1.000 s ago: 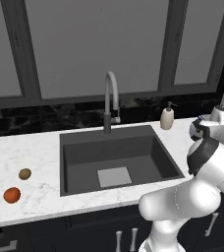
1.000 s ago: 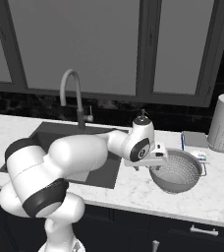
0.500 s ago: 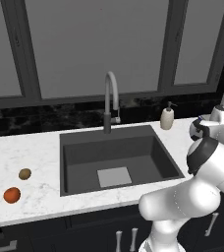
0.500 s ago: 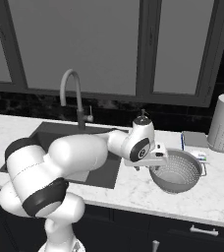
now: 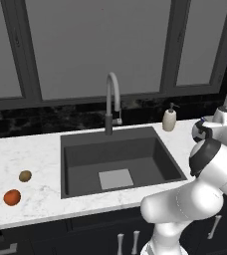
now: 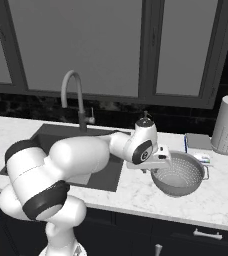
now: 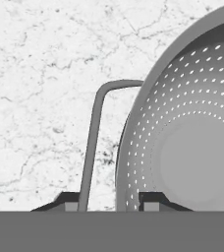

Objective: Put the colander in the sink, put the orange, kiwi in the colander, and turn on the sink faucet and pour water over the colander.

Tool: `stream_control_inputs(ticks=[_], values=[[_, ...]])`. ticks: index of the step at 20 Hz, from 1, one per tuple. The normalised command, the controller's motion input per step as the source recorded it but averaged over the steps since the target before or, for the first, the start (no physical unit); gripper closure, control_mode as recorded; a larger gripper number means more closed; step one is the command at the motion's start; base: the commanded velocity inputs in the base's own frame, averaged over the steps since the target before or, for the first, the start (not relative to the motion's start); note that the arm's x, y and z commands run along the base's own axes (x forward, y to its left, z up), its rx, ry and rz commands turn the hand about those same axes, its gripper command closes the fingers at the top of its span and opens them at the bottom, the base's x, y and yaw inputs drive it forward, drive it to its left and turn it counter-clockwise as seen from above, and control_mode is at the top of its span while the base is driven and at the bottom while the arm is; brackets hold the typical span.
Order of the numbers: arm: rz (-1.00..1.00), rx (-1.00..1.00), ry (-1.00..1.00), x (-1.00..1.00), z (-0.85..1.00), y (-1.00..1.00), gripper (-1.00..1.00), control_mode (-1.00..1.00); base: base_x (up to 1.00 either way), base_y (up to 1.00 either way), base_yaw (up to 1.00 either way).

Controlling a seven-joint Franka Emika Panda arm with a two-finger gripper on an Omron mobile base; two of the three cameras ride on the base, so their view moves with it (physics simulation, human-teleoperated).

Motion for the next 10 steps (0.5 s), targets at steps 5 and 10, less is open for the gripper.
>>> stream_control_inputs(ticks=[5,10], values=[[0.00,0.00,0.00,0.00,0.00,0.00,1.00,-1.00,0.00,0.00,0.00],[0.00,0.00,0.00,-0.04,0.00,0.00,1.00,-1.00,0.00,0.00,0.00]])
